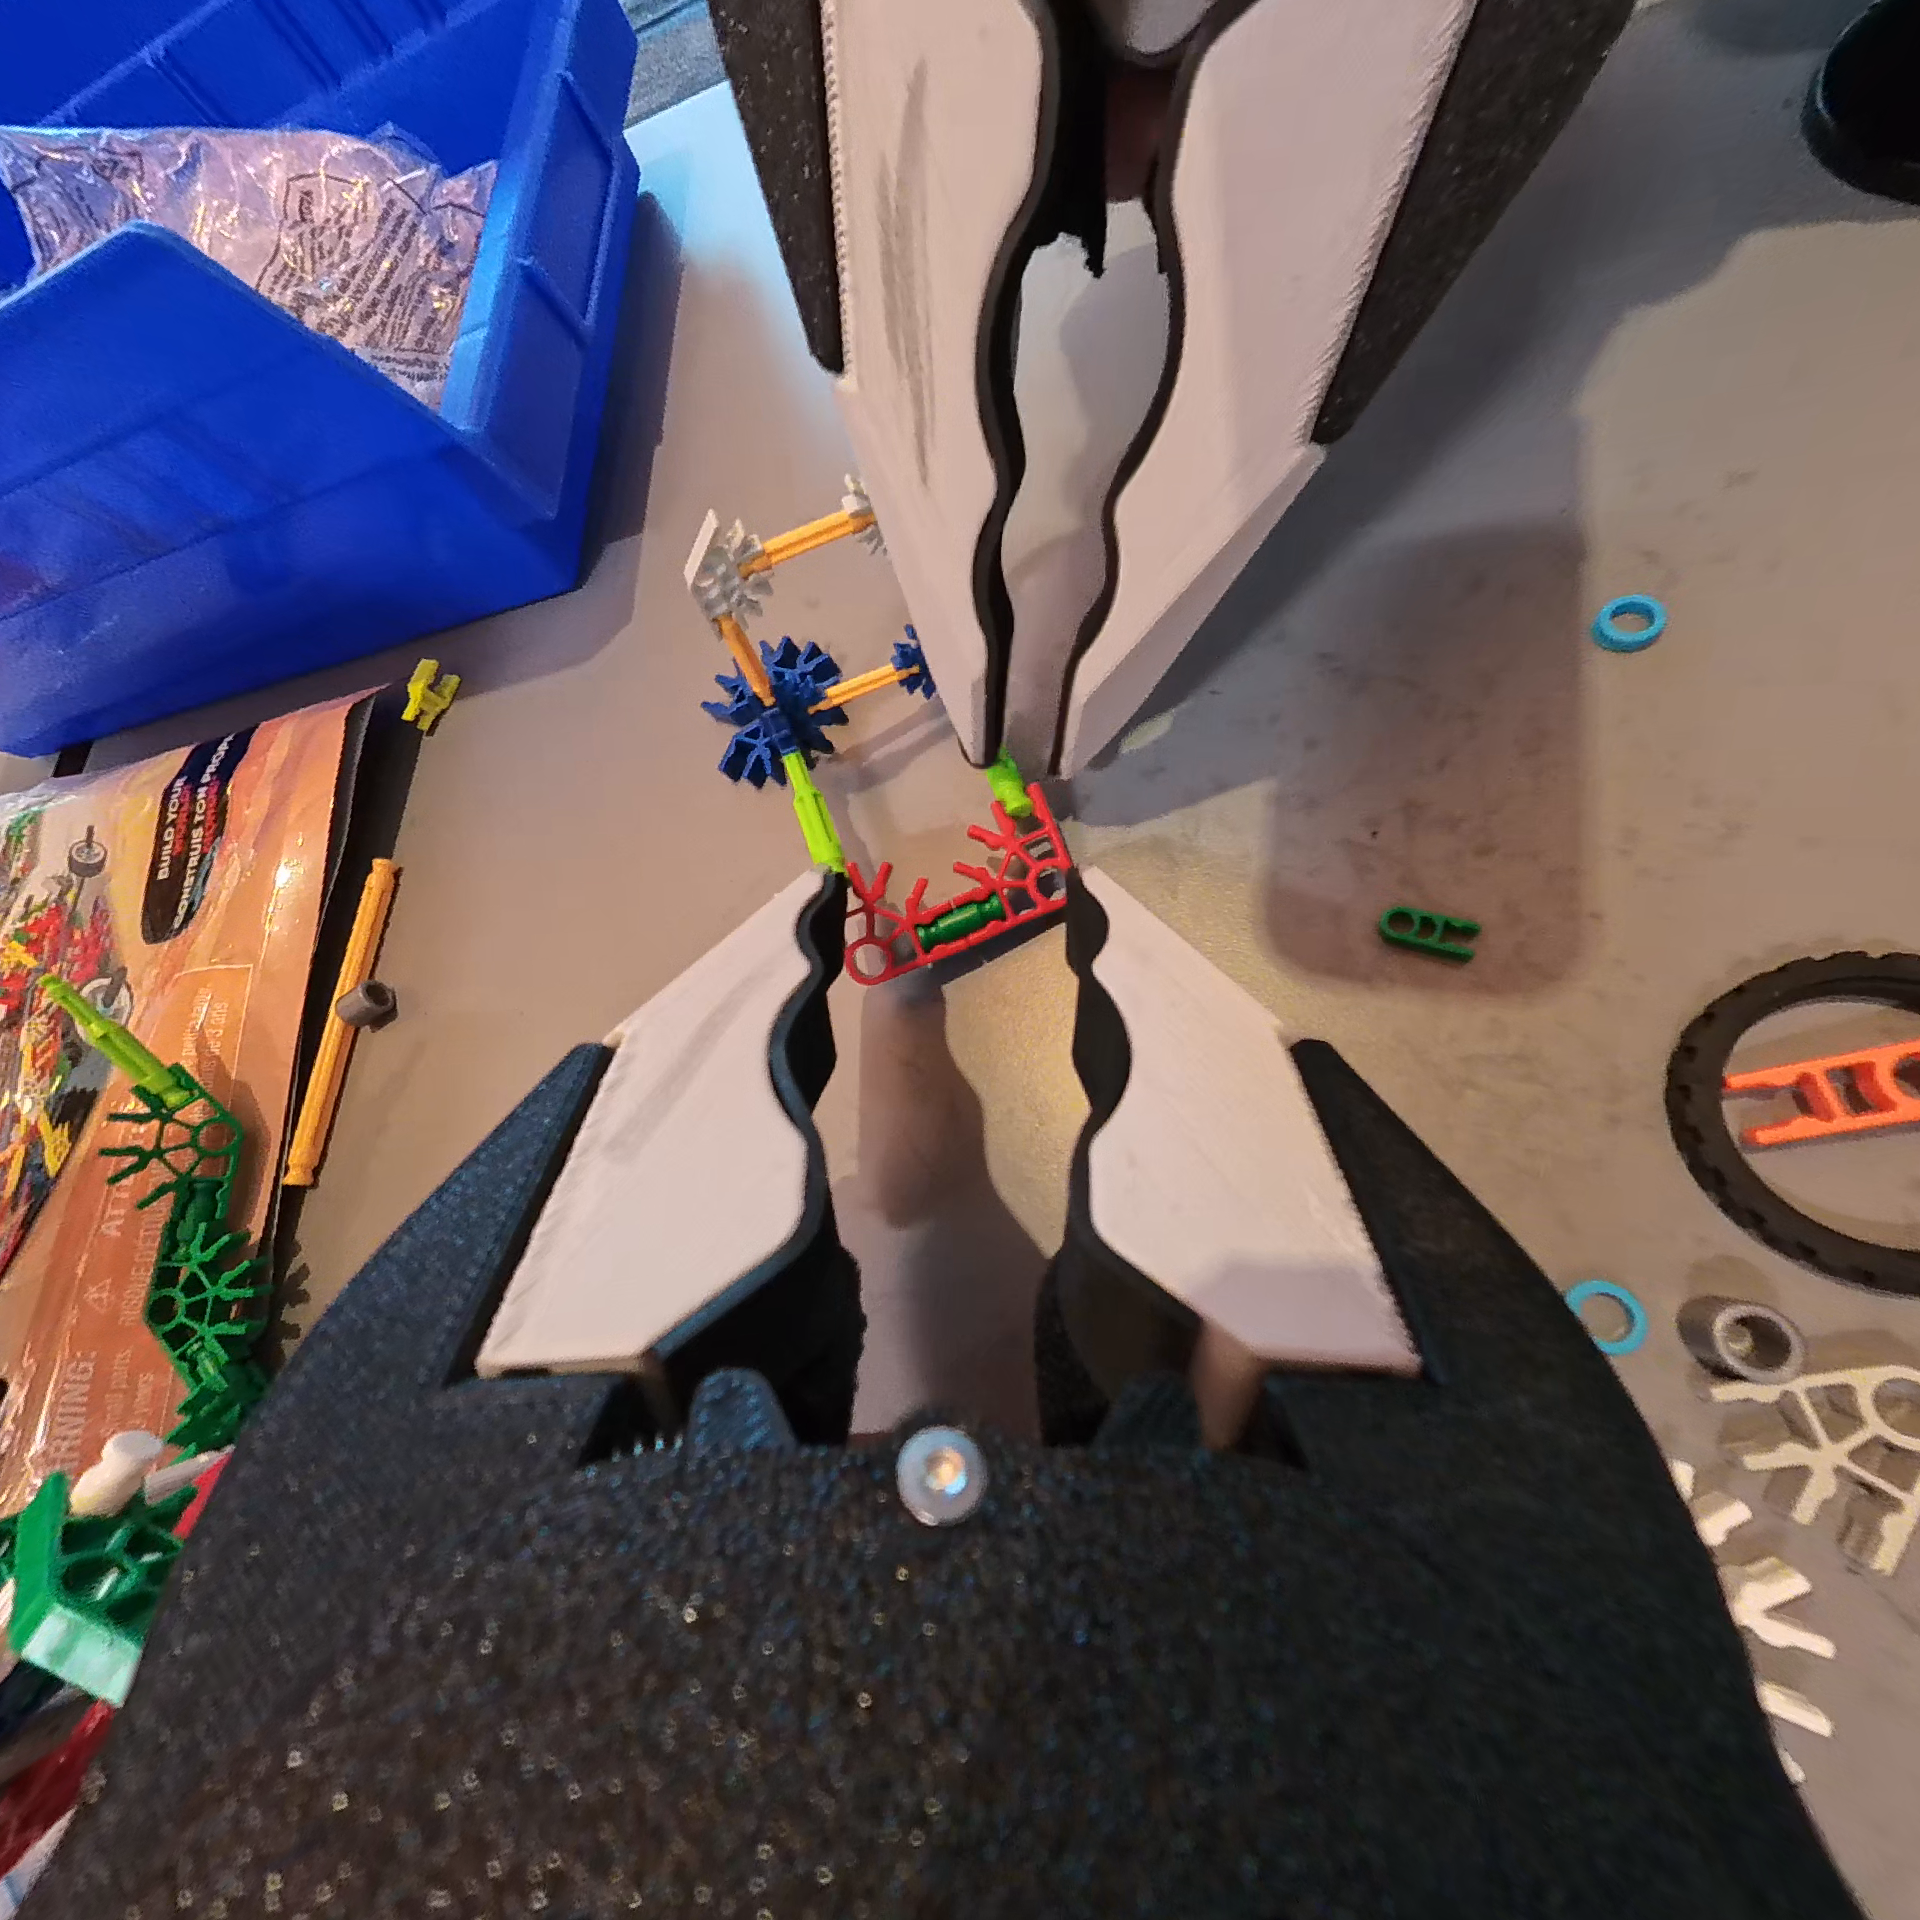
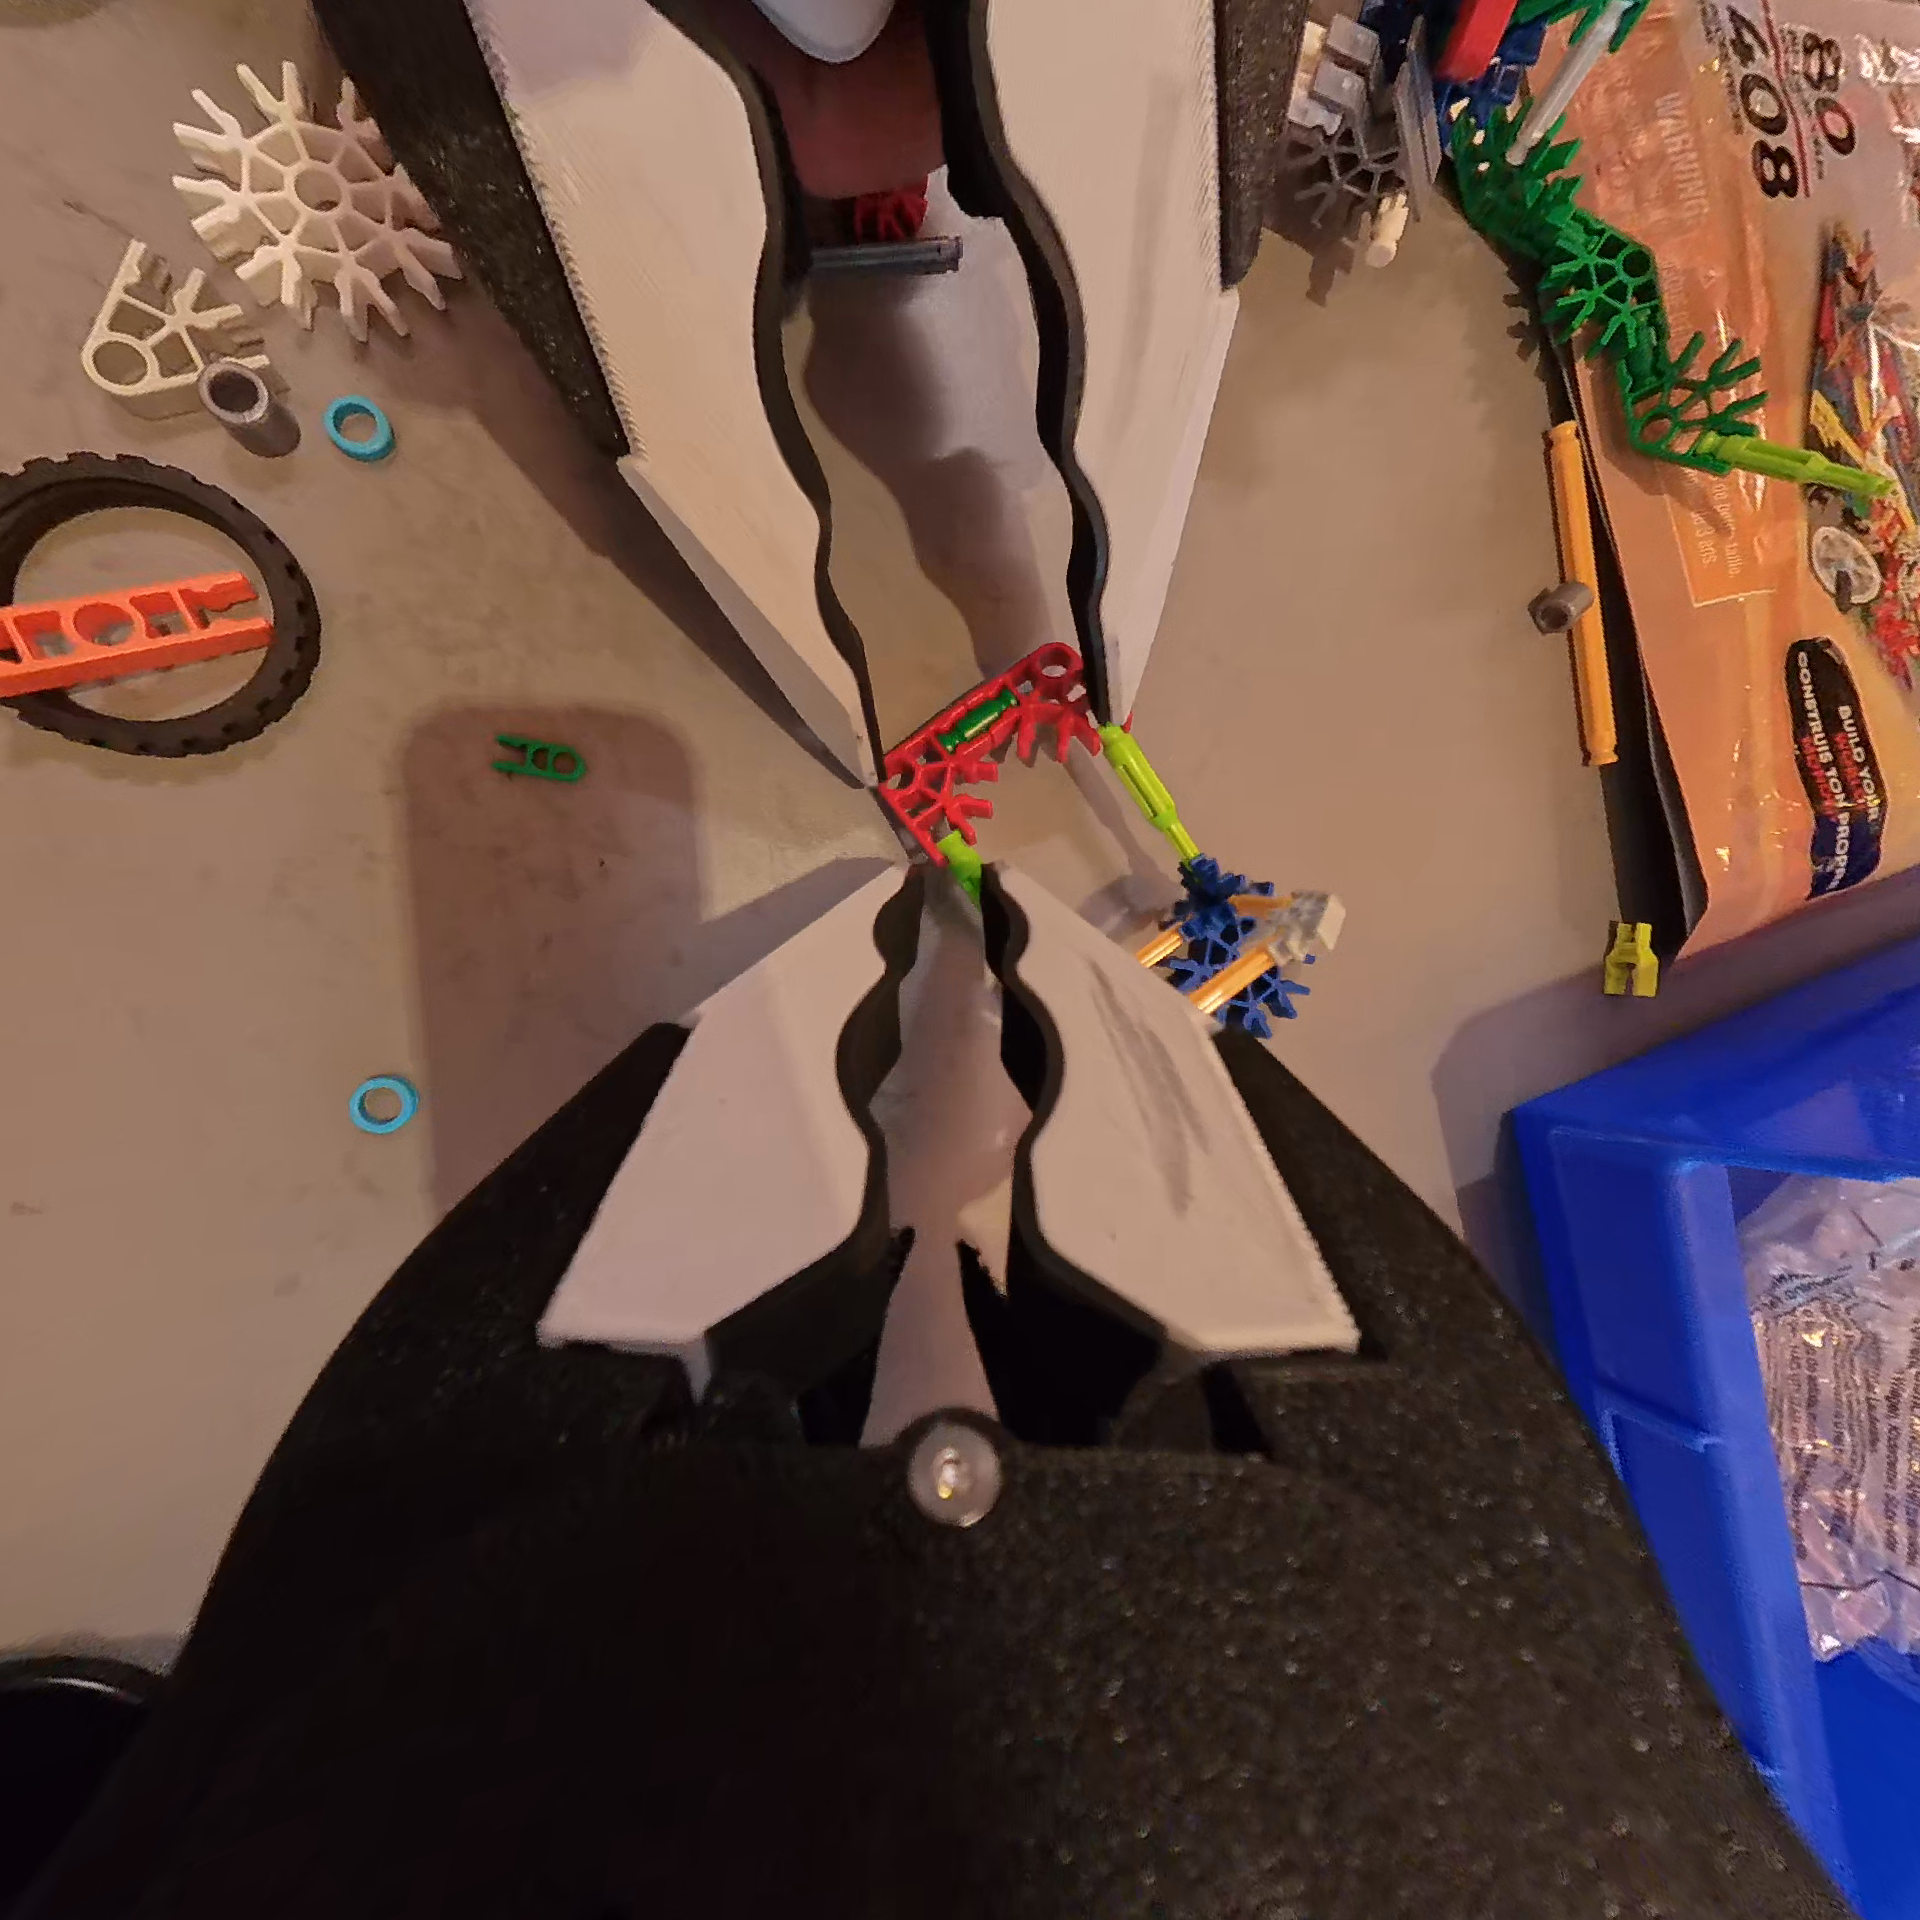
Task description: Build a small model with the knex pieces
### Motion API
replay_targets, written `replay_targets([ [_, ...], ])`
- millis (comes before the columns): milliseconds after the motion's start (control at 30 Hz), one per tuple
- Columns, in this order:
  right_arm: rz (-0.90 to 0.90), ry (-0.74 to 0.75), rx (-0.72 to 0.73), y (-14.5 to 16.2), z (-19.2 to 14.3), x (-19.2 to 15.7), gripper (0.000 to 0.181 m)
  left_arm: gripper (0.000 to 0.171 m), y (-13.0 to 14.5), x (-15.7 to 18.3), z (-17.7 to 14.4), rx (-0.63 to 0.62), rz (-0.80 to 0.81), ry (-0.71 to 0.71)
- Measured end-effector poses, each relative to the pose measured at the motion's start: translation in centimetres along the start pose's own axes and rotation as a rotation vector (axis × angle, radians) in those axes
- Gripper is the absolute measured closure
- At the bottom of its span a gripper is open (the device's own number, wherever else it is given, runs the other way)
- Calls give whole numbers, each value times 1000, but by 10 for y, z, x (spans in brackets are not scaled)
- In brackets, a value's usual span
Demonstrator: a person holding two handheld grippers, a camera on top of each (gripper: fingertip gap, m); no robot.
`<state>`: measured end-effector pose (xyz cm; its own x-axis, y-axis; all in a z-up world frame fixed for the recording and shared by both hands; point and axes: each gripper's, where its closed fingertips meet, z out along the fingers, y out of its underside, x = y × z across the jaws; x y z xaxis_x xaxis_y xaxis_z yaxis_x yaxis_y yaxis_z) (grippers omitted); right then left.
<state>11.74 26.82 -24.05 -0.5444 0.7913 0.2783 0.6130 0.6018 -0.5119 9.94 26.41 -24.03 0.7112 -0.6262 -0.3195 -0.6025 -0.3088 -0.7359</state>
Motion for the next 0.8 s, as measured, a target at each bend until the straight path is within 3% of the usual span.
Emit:
replay_targets([
  [300,-18,44,10,0,-2,8,168,137,0,0,0,-1,-4,5],
  [567,-7,49,-25,9,1,10,168,117,8,-6,1,-81,-77,-17],
  [800,3,55,-23,10,5,13,172,116,6,-2,4,-128,-123,-23],
])
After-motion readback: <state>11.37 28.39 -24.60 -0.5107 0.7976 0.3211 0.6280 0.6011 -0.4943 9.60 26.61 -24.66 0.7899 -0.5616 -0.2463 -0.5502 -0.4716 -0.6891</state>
